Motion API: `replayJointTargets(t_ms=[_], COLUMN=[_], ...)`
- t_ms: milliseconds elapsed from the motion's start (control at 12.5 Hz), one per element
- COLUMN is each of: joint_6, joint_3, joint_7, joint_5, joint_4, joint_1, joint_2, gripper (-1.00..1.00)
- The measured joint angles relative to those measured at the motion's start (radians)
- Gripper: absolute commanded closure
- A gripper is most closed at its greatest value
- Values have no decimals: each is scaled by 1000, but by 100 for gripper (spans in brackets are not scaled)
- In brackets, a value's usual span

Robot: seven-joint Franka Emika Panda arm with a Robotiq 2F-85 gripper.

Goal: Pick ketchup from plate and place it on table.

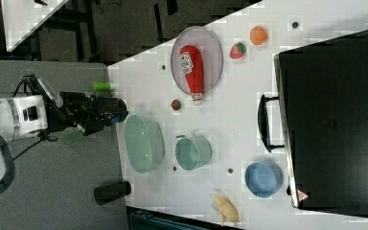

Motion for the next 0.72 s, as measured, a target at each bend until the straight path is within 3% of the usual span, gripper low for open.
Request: replayJointTargets(t_ms=[240, 720], joint_6=[-136, -139], joint_3=[55, 69], joint_7=[-4, -13], joint_5=[8, -1], joint_4=[-72, -51], joint_1=[-70, -77], joint_2=[-85, -70], gripper=[-97, -100])
